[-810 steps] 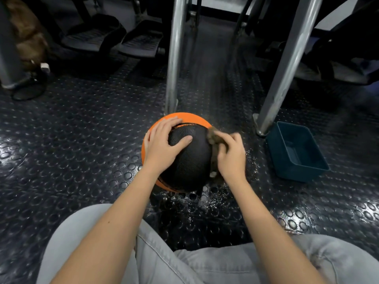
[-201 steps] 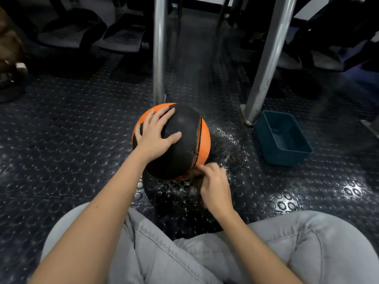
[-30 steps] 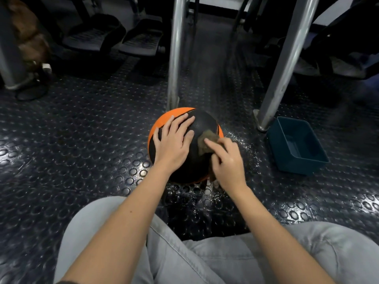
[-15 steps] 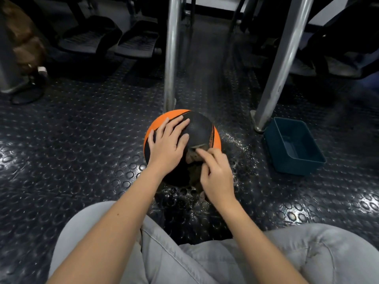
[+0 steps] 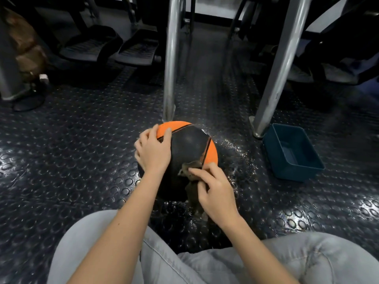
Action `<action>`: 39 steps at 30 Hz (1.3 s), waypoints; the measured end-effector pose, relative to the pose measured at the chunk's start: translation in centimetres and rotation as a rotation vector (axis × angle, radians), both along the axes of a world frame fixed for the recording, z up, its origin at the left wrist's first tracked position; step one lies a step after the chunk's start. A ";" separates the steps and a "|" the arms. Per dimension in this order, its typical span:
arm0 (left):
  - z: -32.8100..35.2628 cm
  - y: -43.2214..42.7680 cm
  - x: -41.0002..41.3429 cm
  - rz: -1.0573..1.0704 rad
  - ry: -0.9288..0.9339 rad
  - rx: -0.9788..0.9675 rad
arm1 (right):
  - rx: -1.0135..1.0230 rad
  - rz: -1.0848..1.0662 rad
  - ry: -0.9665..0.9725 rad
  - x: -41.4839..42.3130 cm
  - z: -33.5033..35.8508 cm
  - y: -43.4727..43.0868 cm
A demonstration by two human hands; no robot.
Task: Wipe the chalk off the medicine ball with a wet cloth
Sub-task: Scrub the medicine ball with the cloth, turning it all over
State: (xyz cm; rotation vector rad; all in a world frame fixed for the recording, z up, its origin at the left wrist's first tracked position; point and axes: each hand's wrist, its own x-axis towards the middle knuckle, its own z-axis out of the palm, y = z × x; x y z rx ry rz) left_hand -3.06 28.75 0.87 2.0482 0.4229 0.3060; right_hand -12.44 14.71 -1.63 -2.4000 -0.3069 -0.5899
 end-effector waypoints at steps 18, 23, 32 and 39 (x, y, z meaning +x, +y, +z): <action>-2.1 -1.5 -5.2 -0.299 -0.253 0.256 | 0.018 -0.062 -0.083 1.5 2.6 -2.5; -1.8 -2.5 -5.7 -0.389 -0.265 0.303 | 0.104 -0.286 0.135 4.1 3.6 -5.4; -1.9 -2.3 -7.4 -0.269 -0.322 0.214 | 0.187 -0.263 0.162 3.1 2.6 -6.0; 0.3 -4.5 -6.4 -0.117 -0.151 0.195 | 0.153 -0.220 -0.033 0.0 2.0 -4.3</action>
